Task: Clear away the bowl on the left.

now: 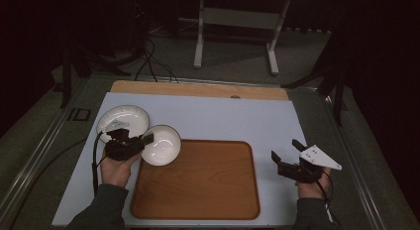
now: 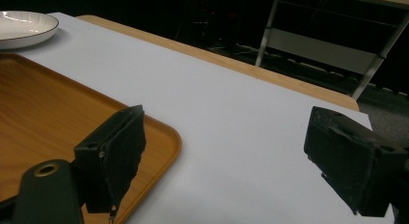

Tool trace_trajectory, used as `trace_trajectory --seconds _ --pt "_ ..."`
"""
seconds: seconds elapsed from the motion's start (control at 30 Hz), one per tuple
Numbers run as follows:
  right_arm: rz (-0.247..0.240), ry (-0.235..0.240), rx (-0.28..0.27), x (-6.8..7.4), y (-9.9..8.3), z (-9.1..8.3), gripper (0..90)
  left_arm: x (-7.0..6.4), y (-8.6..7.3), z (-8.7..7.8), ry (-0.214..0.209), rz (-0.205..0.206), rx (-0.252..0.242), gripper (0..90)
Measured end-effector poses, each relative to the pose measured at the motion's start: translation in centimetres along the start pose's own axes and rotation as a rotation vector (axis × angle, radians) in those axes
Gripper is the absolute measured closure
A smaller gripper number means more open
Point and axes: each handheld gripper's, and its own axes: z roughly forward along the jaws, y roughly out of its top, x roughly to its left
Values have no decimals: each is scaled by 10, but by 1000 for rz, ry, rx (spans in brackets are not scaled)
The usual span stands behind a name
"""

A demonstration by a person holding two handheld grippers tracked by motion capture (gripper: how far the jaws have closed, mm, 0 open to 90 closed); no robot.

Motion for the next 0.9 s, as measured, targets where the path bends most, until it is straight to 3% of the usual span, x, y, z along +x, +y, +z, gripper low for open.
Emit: trace_trajectory --seconds 0.9 --pt "-1 6 6 0 0 0 144 -25 -7 20 -34 45 78 804"
